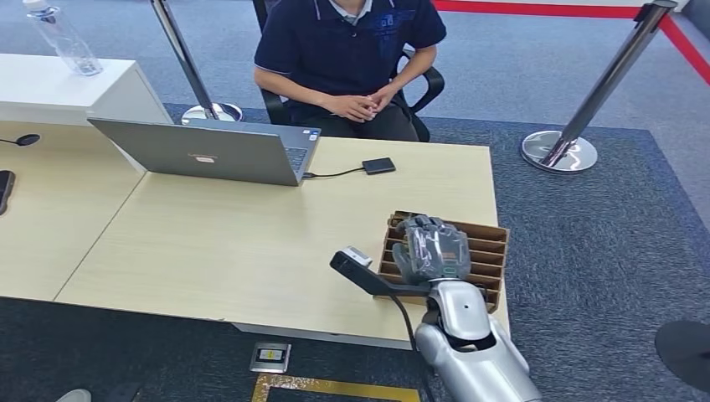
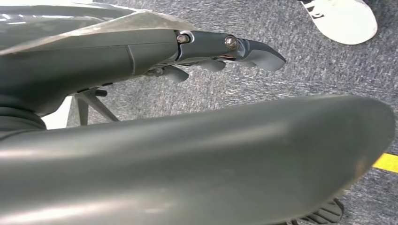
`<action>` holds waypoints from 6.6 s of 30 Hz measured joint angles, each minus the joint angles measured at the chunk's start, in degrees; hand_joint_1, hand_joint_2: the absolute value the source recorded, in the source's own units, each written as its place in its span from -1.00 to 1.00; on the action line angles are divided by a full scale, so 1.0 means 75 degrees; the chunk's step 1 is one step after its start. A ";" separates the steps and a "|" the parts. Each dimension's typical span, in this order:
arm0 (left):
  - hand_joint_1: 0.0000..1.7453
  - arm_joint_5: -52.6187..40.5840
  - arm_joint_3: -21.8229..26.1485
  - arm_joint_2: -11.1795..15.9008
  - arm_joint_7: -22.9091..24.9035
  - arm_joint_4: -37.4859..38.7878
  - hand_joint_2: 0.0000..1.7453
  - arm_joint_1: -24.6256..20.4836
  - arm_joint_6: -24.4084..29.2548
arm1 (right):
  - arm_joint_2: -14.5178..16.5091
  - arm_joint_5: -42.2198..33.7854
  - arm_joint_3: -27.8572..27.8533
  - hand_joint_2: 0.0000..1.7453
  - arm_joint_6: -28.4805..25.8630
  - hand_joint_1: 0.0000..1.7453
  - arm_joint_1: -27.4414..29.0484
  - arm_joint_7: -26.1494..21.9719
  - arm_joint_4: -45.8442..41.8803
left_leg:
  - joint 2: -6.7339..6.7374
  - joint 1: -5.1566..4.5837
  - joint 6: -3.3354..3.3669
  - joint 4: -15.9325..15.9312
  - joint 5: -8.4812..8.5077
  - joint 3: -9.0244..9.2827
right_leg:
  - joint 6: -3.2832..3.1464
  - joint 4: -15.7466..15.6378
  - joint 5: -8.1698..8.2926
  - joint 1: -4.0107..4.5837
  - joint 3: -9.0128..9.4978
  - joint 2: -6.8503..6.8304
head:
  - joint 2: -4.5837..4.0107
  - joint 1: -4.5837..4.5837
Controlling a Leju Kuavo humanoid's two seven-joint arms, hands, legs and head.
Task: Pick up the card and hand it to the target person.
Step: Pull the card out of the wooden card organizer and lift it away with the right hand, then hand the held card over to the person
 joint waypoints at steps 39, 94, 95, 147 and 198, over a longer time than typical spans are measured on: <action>-1.00 -0.0037 -0.0001 0.0000 0.0001 0.0000 -1.00 0.0001 0.0053 | -0.0032 0.0059 -0.0428 1.00 -0.0246 -0.08 -0.0328 0.0238 0.0892 | 0.0000 0.0000 0.0000 0.0002 0.0005 0.0001 | 0.0001 0.0000 0.0007 0.0000 0.0000 0.0000 | 0.0000 -0.0001; -1.00 -0.0055 -0.0001 0.0003 -0.0033 0.0000 -1.00 0.0002 -0.0034 | 0.0045 0.0053 -0.0689 1.00 -0.0208 1.00 -0.0247 -0.0033 0.0925 | 0.0000 0.0000 -0.0001 0.0004 0.0028 0.0010 | -0.0003 0.0000 0.0027 0.0001 0.0008 0.0000 | 0.0000 0.0000; -1.00 -0.0055 -0.0001 0.0003 -0.0033 0.0000 -1.00 0.0002 -0.0034 | 0.0047 0.0053 -0.0689 1.00 -0.0208 1.00 -0.0235 -0.0033 0.0914 | 0.0000 0.0000 -0.0001 0.0004 0.0029 0.0010 | -0.0002 0.0000 0.0028 0.0001 0.0008 0.0000 | 0.0000 0.0000; -1.00 0.0104 0.0022 -0.0064 -0.0242 0.0024 1.00 -0.0091 -0.0013 | 0.0653 -0.1137 0.0310 1.00 0.0025 1.00 -0.3702 -0.0402 0.1849 | 0.0000 0.0001 -0.0006 0.0006 0.0072 -0.0005 | -0.0014 0.0010 0.0069 0.0001 -0.0007 0.0000 | 0.0000 0.0000; -1.00 -0.0203 -0.0091 -0.0090 -0.0024 0.0076 1.00 -0.0098 0.0053 | 0.0255 -0.0848 -0.0735 1.00 -0.0422 -0.87 -0.2539 -0.0425 0.1419 | 0.0002 0.0001 -0.0010 0.0007 0.0075 -0.0026 | -0.0015 0.0011 0.0073 0.0001 -0.0031 0.0000 | 0.0000 -0.0001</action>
